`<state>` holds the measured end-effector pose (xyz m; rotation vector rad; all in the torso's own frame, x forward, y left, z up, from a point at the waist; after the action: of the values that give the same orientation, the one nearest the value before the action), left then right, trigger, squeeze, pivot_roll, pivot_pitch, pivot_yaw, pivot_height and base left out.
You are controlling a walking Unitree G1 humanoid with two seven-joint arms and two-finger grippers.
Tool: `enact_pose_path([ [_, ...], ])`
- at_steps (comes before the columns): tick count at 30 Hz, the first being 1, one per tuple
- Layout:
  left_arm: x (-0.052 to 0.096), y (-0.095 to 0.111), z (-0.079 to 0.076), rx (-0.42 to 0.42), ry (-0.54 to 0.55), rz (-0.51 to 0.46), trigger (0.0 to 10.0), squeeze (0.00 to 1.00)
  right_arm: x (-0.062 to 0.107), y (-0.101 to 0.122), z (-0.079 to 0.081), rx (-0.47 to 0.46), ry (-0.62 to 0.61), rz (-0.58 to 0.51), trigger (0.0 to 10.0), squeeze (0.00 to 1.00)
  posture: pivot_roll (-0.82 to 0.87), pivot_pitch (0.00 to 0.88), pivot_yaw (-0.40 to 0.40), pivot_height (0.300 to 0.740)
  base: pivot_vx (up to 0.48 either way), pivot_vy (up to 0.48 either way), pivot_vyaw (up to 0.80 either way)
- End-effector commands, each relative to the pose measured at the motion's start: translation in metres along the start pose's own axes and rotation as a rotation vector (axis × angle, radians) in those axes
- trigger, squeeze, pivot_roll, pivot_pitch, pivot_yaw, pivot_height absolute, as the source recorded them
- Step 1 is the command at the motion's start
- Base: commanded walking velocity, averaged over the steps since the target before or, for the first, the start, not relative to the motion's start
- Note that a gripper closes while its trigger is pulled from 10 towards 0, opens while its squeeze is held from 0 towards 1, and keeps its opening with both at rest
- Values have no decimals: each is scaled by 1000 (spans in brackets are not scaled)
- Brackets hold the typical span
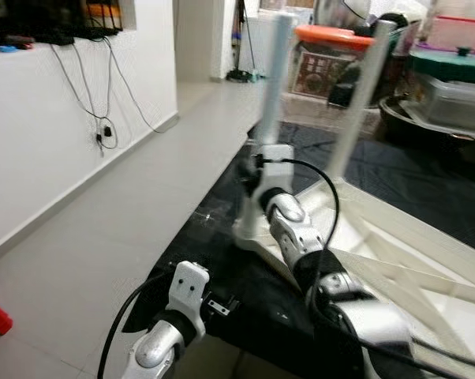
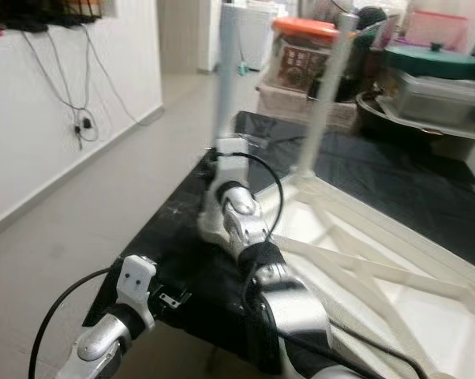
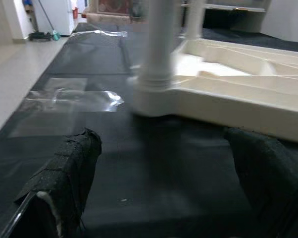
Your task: Building children table
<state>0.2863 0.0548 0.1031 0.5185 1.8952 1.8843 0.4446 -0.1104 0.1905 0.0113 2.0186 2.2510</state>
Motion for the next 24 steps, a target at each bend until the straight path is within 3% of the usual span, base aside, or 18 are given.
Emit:
enact_pose_path([
  [1,-2,-3,-2,0,-14,15,10000,0,13,-16,-37,-23,-211,25,0,0,145,0,-82,740,0,0,0],
  [4,-2,-3,-1,-3,-14,16,10000,0,18,-16,-37,-47,-241,17,0,0,145,0,-80,740,0,0,0],
  [6,-2,-3,0,-6,-14,17,10000,0,22,-12,-21,-77,-202,-13,0,0,139,0,-76,740,0,0,0],
  [8,-2,-3,0,-6,-14,17,10000,0,22,-12,-21,-77,-202,-13,0,0,139,0,-76,740,0,0,0],
  [9,-2,-4,0,-7,-13,18,10000,0,23,-11,-13,-88,-171,-28,0,0,139,0,-76,740,0,0,0],
  [10,-3,-4,1,-8,-13,18,10000,0,22,-9,5,-93,-63,-51,10000,1000,142,0,-78,740,0,0,0],
  [11,-3,-4,1,-8,-12,18,10000,0,22,-11,19,-111,34,-50,10000,1000,142,0,-77,740,0,0,0],
  [13,-3,-4,1,-9,-12,18,10000,0,20,-11,25,-102,102,-57,10000,1000,141,0,-77,740,0,0,0],
  [14,-4,-4,1,-9,-12,18,10000,0,20,-11,26,-88,124,-59,10000,0,141,0,-77,740,0,0,0],
  [15,-4,-4,1,-9,-12,18,10000,0,20,-11,26,-88,124,-59,10000,0,141,0,-77,740,0,0,0],
  [16,-4,-4,1,-10,-12,18,10000,0,18,-12,31,-128,198,-25,10000,0,139,0,-77,740,0,0,0],
  [17,-4,-4,2,-10,-12,18,10000,0,16,-13,40,-143,349,23,10000,0,133,0,-75,740,0,0,0],
  [18,-4,-4,2,-10,-12,18,10000,0,16,-13,40,-143,349,23,10000,0,133,0,-75,740,0,0,0],
  [21,-6,-4,2,-10,-15,18,10000,0,22,-14,59,-140,702,127,10000,0,129,0,-75,740,0,0,0],
  [24,-6,-4,2,-10,-16,18,10000,0,24,-15,61,-132,743,140,10000,0,129,0,-75,740,0,0,0],
])
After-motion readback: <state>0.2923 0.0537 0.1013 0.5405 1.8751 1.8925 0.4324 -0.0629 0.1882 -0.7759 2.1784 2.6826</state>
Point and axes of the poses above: a point about 5 cm out from each wrist's last joint towards the gripper, its own x axis pointing back from the gripper into the wrist, its own y axis along the axis of the wrist's last joint, z = x × y, the point moved 5 cm from there along -x, pointing out of the wrist towards the gripper, and after that the axes turned 1 degree about -x, right-handed, at the moved point
